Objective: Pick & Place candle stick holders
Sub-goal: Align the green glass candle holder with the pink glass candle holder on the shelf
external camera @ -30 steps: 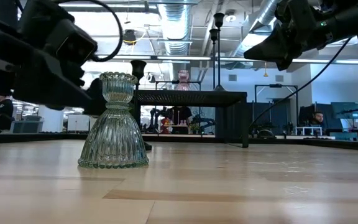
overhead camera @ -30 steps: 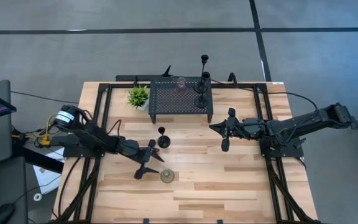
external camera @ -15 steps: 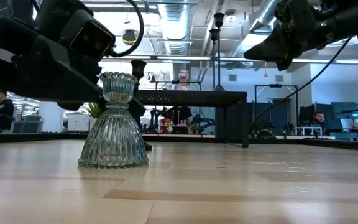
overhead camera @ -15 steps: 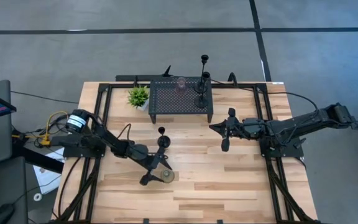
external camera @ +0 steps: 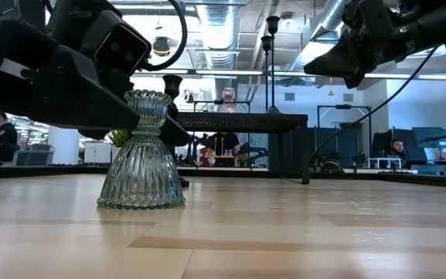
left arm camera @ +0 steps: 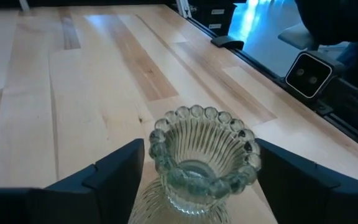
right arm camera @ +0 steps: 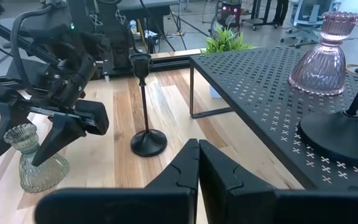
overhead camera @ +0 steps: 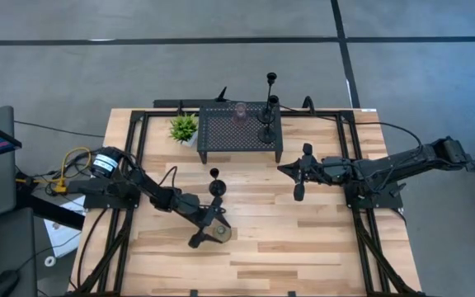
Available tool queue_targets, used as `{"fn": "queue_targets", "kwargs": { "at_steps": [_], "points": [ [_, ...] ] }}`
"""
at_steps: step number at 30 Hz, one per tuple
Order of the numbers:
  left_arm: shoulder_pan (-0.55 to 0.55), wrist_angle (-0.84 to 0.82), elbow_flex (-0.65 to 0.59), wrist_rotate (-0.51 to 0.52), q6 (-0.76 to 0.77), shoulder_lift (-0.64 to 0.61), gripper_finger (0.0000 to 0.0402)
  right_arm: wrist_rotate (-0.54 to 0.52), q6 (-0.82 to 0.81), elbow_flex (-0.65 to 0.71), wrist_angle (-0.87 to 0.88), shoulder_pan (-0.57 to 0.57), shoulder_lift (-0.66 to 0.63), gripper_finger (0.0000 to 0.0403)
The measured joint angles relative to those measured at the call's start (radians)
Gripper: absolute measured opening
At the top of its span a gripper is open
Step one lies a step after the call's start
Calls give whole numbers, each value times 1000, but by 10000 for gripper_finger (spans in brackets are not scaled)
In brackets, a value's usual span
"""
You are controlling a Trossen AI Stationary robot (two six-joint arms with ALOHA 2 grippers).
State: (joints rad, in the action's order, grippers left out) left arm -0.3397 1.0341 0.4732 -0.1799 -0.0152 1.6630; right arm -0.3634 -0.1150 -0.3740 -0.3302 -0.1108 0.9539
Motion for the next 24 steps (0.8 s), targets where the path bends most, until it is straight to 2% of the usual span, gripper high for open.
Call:
{"fn": "queue_targets", "kwargs": {
  "at_steps": [10, 24],
  "points": [
    [0, 3, 0, 3, 78, 0, 234, 0, -1, 0, 0, 0, 0, 0],
    [1, 14, 0, 3, 88, -6, 155, 0, -2, 0, 0, 0, 0, 0]
  ]
}}
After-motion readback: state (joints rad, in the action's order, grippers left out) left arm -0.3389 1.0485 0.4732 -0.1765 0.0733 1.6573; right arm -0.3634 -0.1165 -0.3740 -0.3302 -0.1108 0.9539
